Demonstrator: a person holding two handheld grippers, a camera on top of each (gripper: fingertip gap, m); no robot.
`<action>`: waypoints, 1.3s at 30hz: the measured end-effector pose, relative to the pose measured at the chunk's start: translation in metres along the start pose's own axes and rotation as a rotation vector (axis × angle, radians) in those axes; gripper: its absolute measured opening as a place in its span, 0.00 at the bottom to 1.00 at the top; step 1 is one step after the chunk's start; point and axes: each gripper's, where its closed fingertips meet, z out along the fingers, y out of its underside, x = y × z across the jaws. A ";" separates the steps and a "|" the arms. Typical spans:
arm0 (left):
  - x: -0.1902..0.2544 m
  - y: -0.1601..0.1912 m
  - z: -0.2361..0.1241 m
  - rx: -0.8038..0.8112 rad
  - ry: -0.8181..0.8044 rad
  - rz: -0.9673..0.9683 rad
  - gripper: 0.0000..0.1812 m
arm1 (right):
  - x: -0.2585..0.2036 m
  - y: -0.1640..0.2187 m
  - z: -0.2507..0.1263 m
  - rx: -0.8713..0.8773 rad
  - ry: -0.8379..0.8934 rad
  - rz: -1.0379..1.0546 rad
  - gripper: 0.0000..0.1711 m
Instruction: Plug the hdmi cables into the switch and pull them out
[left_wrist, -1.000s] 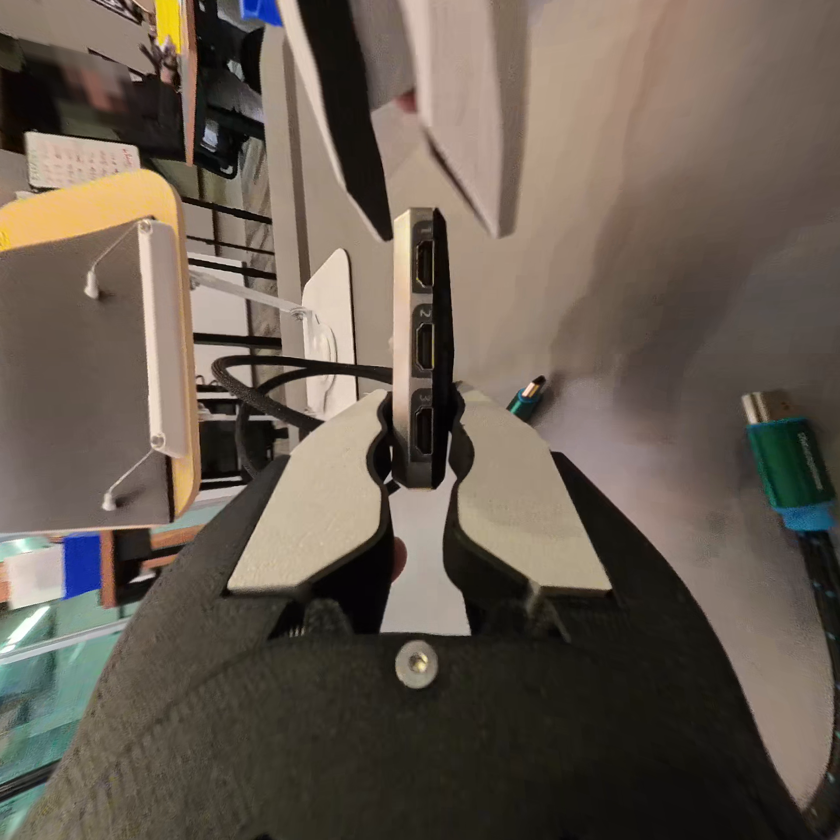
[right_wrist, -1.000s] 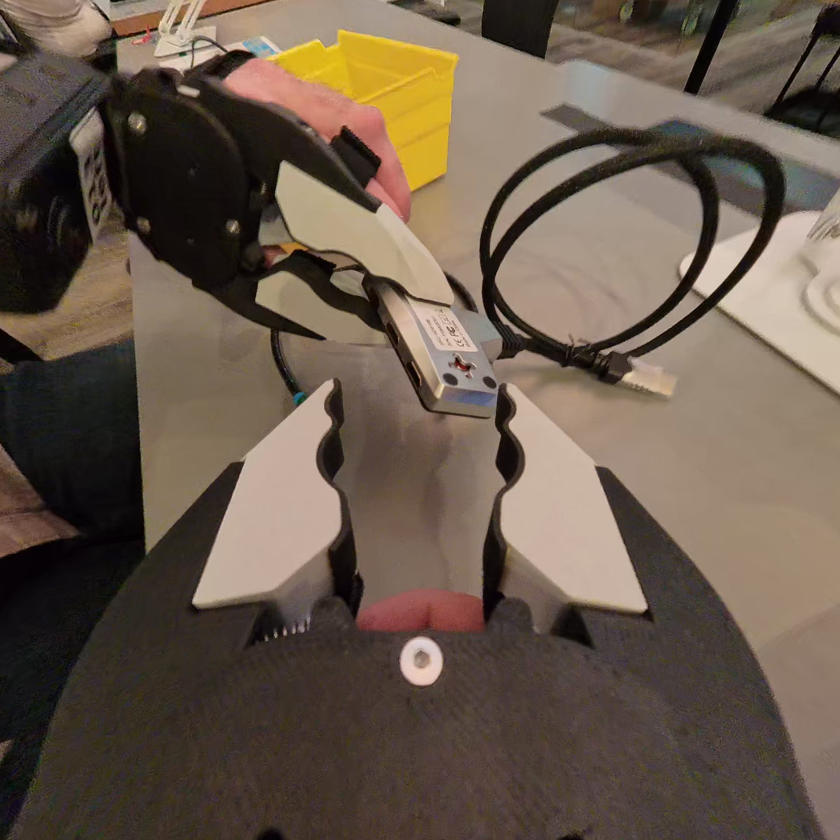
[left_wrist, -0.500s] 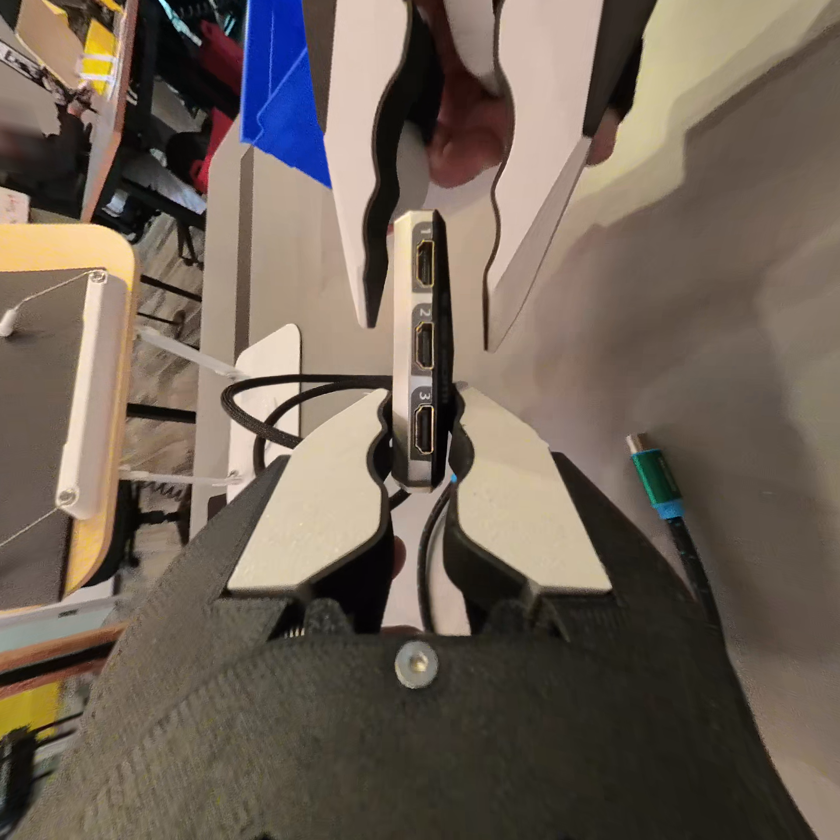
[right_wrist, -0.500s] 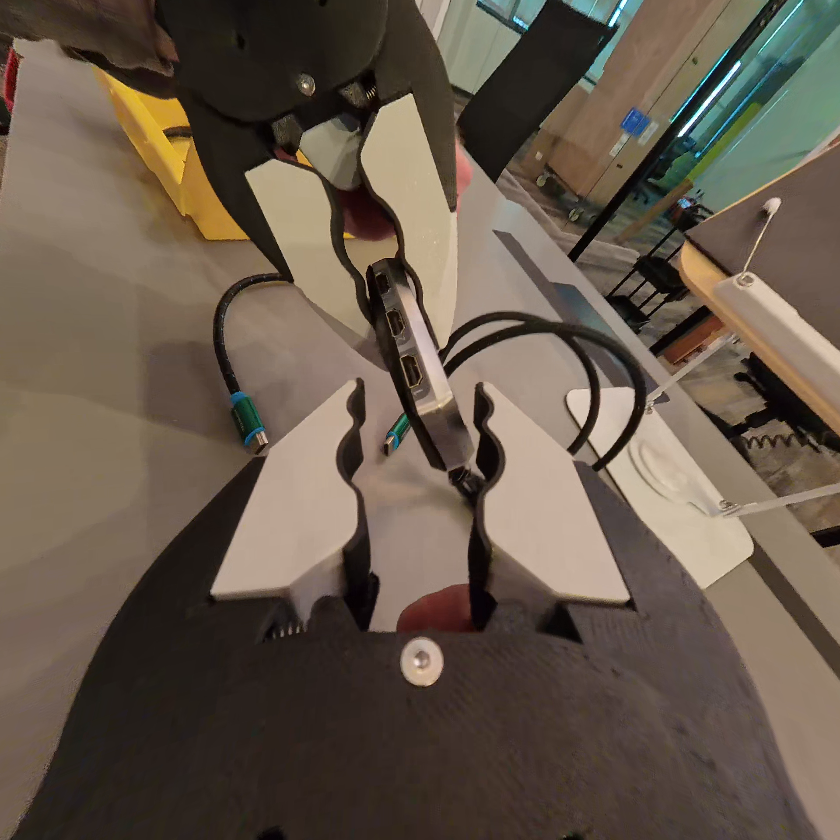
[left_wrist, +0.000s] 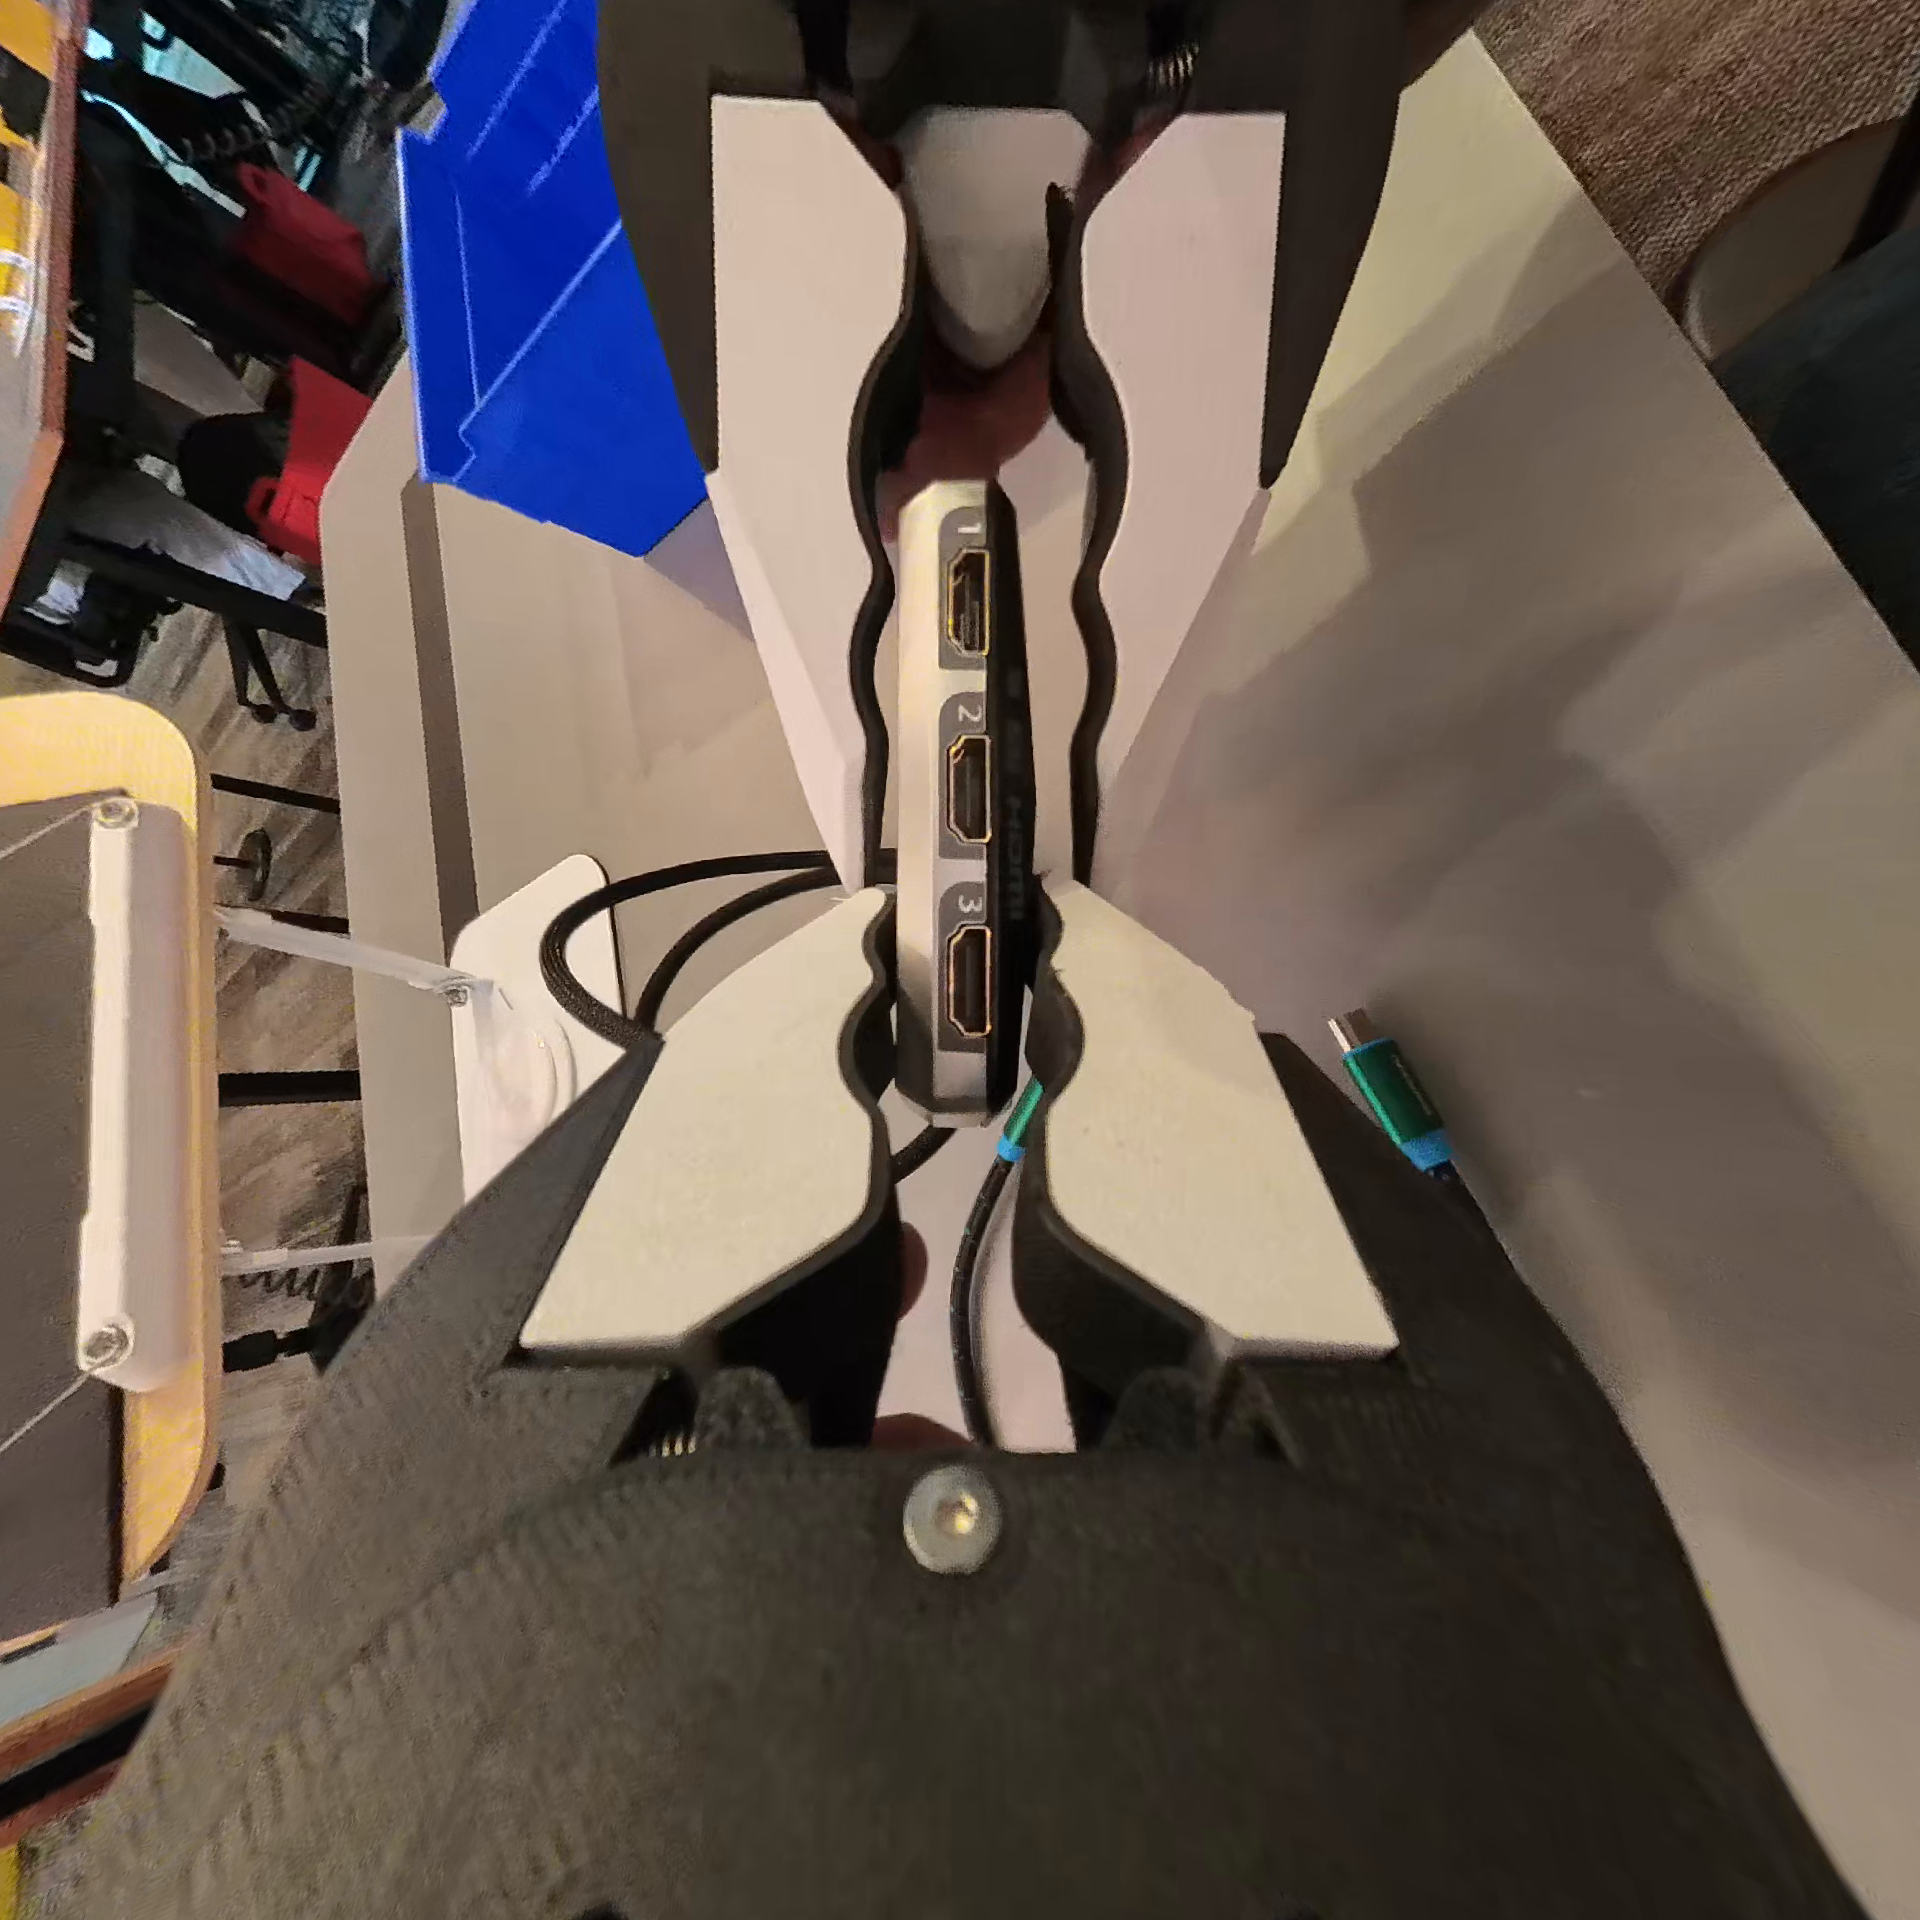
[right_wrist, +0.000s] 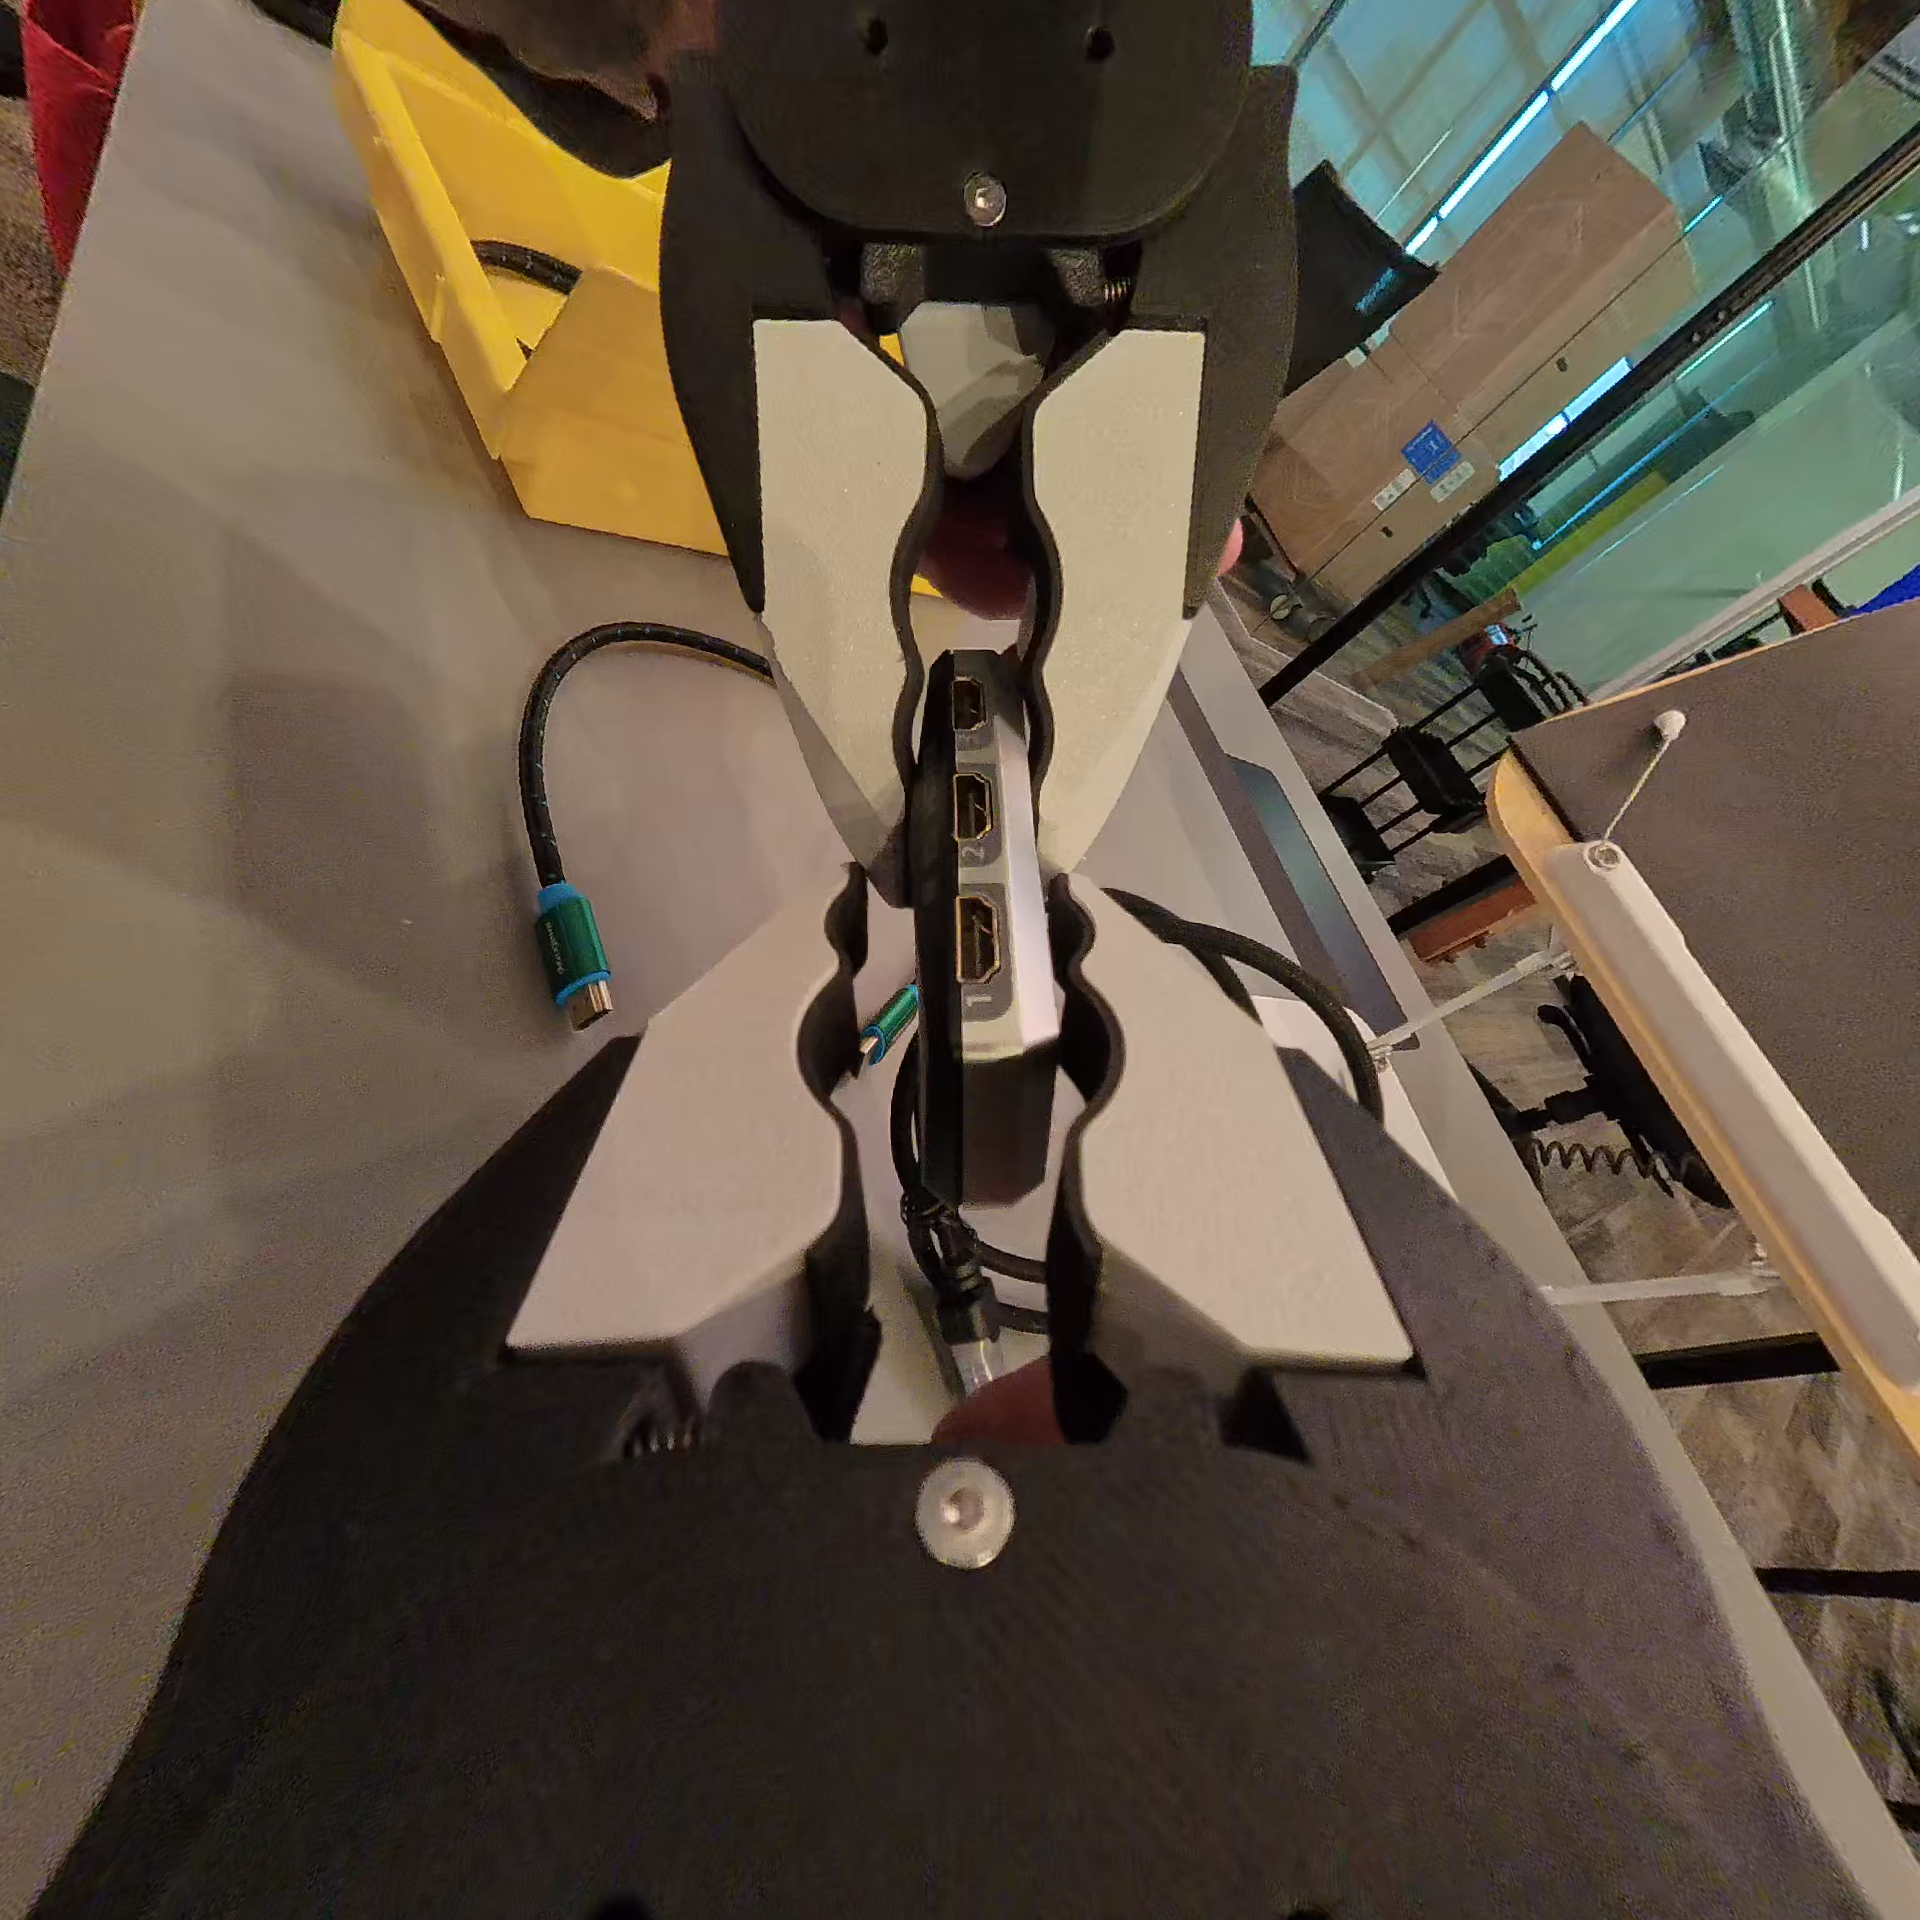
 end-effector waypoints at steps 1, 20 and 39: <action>0.000 -0.001 -0.001 0.002 0.001 0.003 0.12 | 0.000 -0.001 -0.001 0.002 -0.002 -0.001 0.19; -0.009 0.024 -0.002 -0.231 -0.175 0.195 0.23 | 0.009 0.015 -0.001 -0.157 0.029 -0.028 0.11; -0.013 0.019 0.004 -0.284 -0.367 0.496 0.15 | -0.004 0.010 -0.009 -0.182 -0.063 -0.104 0.34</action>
